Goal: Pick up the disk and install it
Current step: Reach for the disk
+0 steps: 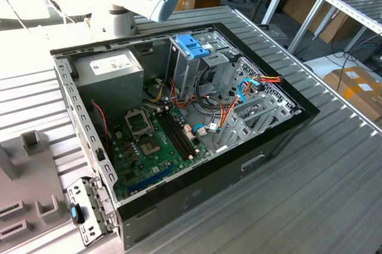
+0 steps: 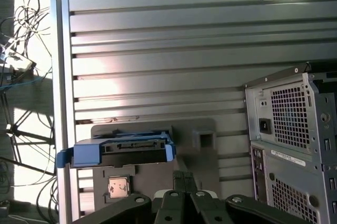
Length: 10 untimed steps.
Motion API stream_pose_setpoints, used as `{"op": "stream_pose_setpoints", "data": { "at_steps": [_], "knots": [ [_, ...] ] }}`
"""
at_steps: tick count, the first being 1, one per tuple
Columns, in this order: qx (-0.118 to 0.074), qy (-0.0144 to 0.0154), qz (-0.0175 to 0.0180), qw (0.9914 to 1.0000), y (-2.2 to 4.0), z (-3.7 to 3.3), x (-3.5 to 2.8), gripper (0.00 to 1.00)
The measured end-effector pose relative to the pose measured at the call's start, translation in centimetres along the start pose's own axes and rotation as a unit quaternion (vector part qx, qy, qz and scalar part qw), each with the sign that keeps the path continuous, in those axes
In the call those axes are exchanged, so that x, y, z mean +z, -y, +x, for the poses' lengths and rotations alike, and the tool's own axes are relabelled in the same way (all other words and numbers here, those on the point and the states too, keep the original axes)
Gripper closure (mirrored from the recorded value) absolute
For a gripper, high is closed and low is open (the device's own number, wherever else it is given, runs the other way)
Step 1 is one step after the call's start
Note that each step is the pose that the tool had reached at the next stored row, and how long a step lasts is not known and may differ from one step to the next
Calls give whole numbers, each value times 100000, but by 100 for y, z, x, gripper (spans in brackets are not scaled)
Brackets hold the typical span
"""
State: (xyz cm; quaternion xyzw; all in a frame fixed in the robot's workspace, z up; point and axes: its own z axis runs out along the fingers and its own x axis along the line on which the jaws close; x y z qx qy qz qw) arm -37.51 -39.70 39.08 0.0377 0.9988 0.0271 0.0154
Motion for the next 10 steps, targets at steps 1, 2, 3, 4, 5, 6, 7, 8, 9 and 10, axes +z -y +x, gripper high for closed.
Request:
{"op": "stream_pose_setpoints", "data": {
  "at_steps": [1,2,3,4,5,6,7,8,9,10],
  "knots": [
    [0,-1,1,100000,0,5,0,89],
    [0,-3,2,100000,1,8,-1,89],
    [1,0,1,100000,1,14,0,89],
    [0,-2,2,100000,2,20,-1,89],
    [0,1,-1,100000,2,24,-1,89],
    [2,3,-1,100000,2,28,-1,89],
    [0,0,-1,100000,2,34,-1,89],
    [0,-4,3,100000,3,41,-2,89],
    [0,0,-1,100000,3,46,-2,89],
    [-1,1,0,100000,4,51,-1,89]
  ]
}}
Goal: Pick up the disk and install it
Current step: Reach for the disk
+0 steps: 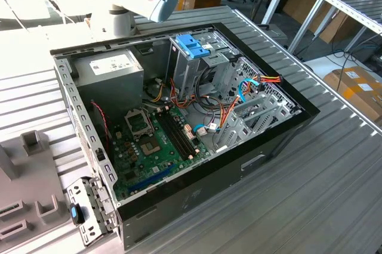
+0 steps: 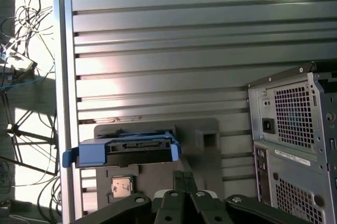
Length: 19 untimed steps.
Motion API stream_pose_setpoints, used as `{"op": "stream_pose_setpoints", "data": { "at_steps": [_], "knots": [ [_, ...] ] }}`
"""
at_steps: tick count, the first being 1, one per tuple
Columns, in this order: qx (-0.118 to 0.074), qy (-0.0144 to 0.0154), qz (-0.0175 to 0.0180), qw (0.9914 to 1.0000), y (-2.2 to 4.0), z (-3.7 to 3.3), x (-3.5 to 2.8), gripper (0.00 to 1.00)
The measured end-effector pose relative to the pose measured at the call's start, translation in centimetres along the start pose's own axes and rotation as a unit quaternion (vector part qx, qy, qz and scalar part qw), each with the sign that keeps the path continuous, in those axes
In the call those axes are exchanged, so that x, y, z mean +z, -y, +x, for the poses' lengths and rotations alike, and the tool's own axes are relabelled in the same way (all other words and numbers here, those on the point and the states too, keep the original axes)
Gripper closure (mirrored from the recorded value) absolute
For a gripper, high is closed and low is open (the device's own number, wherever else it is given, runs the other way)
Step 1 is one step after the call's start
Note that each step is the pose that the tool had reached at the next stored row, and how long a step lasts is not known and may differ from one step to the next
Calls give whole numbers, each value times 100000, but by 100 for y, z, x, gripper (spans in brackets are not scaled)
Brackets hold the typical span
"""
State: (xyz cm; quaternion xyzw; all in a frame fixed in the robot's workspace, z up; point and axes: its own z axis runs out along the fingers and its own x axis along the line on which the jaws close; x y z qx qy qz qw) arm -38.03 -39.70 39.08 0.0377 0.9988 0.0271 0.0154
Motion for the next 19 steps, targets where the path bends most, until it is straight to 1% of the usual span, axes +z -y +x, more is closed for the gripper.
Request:
{"op": "stream_pose_setpoints", "data": {
  "at_steps": [19],
  "knots": [
    [0,-5,0,100000,6,80,-3,89]
  ]
}}
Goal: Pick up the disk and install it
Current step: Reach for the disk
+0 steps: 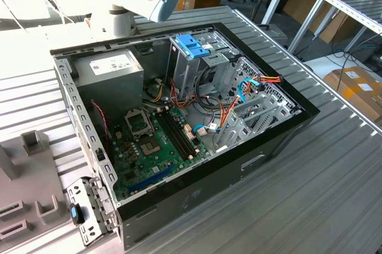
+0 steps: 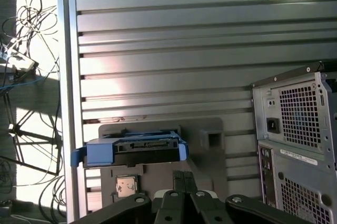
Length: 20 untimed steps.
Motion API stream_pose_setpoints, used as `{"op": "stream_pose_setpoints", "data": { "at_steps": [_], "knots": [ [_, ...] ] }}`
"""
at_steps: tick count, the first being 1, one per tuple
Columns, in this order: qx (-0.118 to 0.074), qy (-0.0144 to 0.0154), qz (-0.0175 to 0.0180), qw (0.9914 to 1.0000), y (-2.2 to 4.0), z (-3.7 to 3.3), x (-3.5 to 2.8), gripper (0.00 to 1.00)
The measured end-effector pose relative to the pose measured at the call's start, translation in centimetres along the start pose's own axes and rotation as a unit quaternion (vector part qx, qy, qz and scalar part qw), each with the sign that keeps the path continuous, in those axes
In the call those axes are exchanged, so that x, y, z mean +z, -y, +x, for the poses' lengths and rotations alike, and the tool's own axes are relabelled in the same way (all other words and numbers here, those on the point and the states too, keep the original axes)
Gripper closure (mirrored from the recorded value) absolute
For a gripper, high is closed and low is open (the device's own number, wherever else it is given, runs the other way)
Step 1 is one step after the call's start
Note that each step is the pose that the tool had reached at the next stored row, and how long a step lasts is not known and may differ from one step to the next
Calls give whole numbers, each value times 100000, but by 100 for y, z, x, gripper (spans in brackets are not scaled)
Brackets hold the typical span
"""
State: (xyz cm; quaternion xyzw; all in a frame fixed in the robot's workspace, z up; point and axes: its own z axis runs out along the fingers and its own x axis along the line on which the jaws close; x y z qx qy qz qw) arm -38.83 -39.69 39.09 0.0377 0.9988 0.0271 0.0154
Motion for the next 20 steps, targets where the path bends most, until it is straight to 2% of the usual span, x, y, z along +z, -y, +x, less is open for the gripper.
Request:
{"op": "stream_pose_setpoints", "data": {
  "at_steps": [20],
  "knots": [
    [0,3,0,100000,6,79,-2,89]
  ]
}}
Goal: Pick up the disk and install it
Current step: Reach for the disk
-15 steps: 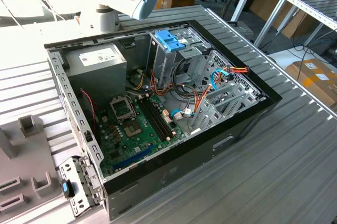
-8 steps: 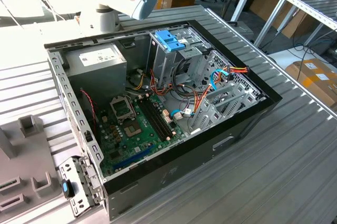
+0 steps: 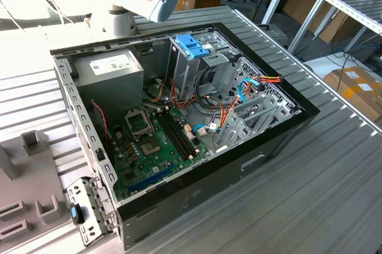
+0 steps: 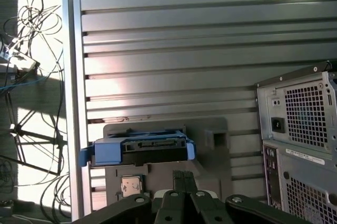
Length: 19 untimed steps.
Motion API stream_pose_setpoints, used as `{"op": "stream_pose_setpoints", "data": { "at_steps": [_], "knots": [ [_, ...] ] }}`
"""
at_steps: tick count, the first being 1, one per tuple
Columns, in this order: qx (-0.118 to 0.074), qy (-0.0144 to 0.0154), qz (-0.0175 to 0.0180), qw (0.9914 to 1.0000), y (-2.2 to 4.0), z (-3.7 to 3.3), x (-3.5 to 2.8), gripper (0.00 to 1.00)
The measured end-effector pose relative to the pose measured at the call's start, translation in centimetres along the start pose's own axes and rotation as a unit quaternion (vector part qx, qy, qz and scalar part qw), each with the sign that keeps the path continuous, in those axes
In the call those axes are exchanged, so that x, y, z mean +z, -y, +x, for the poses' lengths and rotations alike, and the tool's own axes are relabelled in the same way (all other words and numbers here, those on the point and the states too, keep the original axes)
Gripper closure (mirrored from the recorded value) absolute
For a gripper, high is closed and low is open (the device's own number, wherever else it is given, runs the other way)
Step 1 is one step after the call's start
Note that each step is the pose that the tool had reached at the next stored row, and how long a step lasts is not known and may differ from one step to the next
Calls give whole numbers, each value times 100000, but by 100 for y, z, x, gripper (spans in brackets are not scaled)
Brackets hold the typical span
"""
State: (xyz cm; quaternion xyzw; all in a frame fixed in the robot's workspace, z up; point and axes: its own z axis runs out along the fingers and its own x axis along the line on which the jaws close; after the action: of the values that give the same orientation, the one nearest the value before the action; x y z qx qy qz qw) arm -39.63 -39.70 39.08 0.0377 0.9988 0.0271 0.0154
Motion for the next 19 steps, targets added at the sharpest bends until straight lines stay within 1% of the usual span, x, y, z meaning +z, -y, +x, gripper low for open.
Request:
{"op": "stream_pose_setpoints", "data": {
  "at_steps": [19],
  "knots": [
    [4,-3,3,100000,7,96,-3,89]
  ]
}}
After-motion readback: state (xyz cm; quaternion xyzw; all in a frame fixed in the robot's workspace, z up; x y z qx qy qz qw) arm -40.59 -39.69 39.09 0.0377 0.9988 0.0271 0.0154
